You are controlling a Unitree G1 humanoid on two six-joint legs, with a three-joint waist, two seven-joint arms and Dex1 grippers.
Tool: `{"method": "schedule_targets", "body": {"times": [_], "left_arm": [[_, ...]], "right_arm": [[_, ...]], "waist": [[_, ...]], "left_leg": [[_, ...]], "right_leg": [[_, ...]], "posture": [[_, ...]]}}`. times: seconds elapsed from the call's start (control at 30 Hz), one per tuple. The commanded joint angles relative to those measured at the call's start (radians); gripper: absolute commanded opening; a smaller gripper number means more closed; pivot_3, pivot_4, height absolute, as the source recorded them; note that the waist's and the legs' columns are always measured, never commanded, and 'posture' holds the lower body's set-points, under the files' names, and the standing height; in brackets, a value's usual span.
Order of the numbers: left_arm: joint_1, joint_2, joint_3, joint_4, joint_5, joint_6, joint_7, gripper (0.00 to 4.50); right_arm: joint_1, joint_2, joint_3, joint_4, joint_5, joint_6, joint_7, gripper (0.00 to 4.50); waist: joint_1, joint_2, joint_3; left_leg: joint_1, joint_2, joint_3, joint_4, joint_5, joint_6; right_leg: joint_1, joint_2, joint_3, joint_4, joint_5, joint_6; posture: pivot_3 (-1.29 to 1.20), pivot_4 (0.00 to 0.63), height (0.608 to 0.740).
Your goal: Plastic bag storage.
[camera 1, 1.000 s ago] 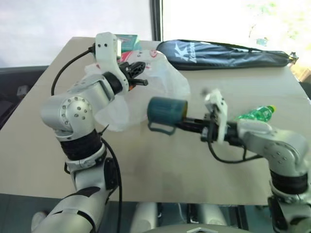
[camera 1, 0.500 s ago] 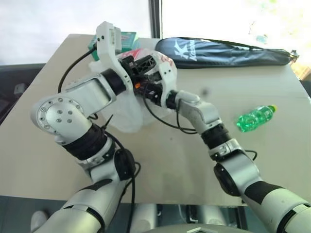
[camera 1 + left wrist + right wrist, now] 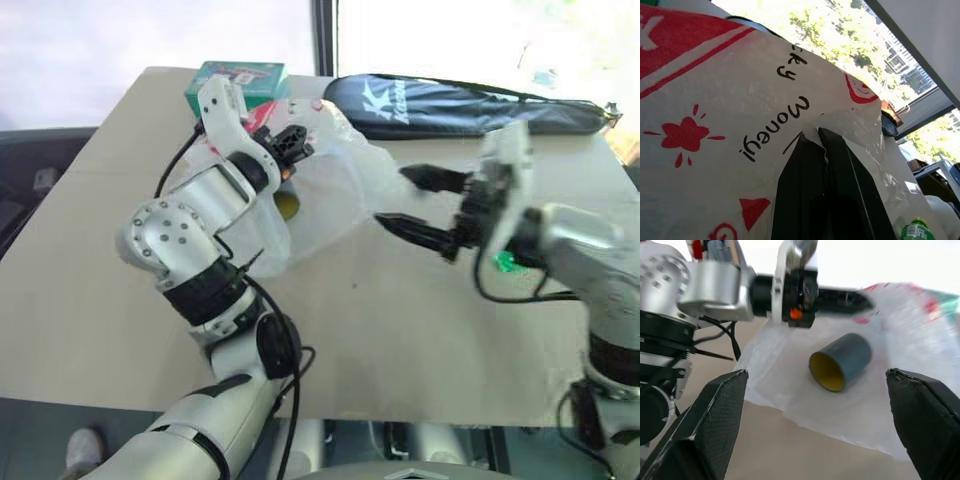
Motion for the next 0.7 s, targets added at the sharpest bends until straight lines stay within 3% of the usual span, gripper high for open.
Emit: {"method": "schedule_targets", "body": {"times": [0.03, 0.13, 0.2, 0.23, 0.37, 0.47, 0.57, 0.7], "left_arm": [[-0.003, -0.004, -0.058, 0.010, -0.016, -0.060, -0.014, 0.00], [0.000, -0.006, -0.073, 0.041, -0.016, -0.093, -0.011, 0.00], [0.002, -0.008, -0.081, 0.058, -0.016, -0.112, -0.008, 0.00], [0.002, -0.010, -0.085, 0.065, -0.018, -0.119, -0.007, 0.00], [0.000, -0.013, -0.096, 0.082, -0.026, -0.138, -0.001, 0.00], [0.004, -0.016, -0.096, 0.077, -0.032, -0.144, 0.010, 0.00], [0.013, -0.017, -0.096, 0.060, -0.040, -0.143, 0.024, 0.00], [0.030, -0.017, -0.099, 0.039, -0.051, -0.138, 0.039, 0.00]], "right_arm": [[0.020, -0.005, -0.092, -0.088, -0.163, 0.157, -0.372, 4.45], [0.009, 0.088, -0.151, -0.072, -0.384, 0.339, -0.702, 4.45], [-0.030, 0.160, -0.160, -0.075, -0.487, 0.486, -0.817, 4.45], [-0.084, 0.248, -0.188, -0.049, -0.560, 0.560, -0.900, 4.45], [-0.274, 0.533, -0.337, 0.092, -0.719, 0.633, -1.078, 4.45], [-0.407, 0.674, -0.480, 0.183, -0.848, 0.633, -1.185, 4.45], [-0.493, 0.718, -0.590, 0.257, -0.934, 0.633, -1.232, 4.45], [-0.549, 0.675, -0.674, 0.396, -0.997, 0.622, -1.241, 4.45]], "waist": [[0.000, 0.000, 0.000], [0.007, 0.000, 0.000], [0.012, 0.000, 0.000], [0.012, 0.000, 0.000], [0.004, 0.001, 0.000], [0.002, 0.001, 0.000], [0.014, 0.001, 0.000], [0.009, 0.001, 0.000]], "left_leg": [[0.000, 0.000, 0.000, 0.000, 0.000, 0.000], [0.000, -0.001, 0.000, 0.002, 0.000, 0.000], [0.000, -0.001, 0.001, 0.002, 0.000, 0.000], [0.000, -0.001, 0.001, 0.002, 0.000, 0.000], [-0.002, 0.000, 0.004, 0.001, 0.003, -0.003], [-0.002, 0.001, 0.004, 0.000, 0.004, -0.005], [-0.003, -0.001, 0.004, -0.001, 0.004, -0.005], [-0.003, -0.003, 0.006, -0.002, 0.003, -0.005]], "right_leg": [[0.000, 0.000, 0.000, 0.001, 0.000, 0.000], [-0.001, -0.001, 0.000, 0.004, 0.000, 0.000], [-0.001, -0.001, 0.000, 0.005, 0.000, 0.000], [-0.002, -0.001, 0.001, 0.006, 0.000, 0.000], [-0.007, 0.001, 0.004, 0.009, 0.000, 0.000], [-0.009, 0.002, 0.004, 0.010, 0.000, 0.000], [-0.010, 0.002, 0.003, 0.008, 0.000, 0.000], [-0.010, 0.002, 0.002, 0.008, 0.000, 0.000]], "posture": [[0.00, 0.150, 0.740], [0.00, 0.150, 0.740], [0.00, 0.150, 0.740], [0.00, 0.150, 0.740], [0.00, 0.150, 0.740], [0.00, 0.150, 0.740], [0.00, 0.150, 0.740], [0.00, 0.150, 0.740]]}}
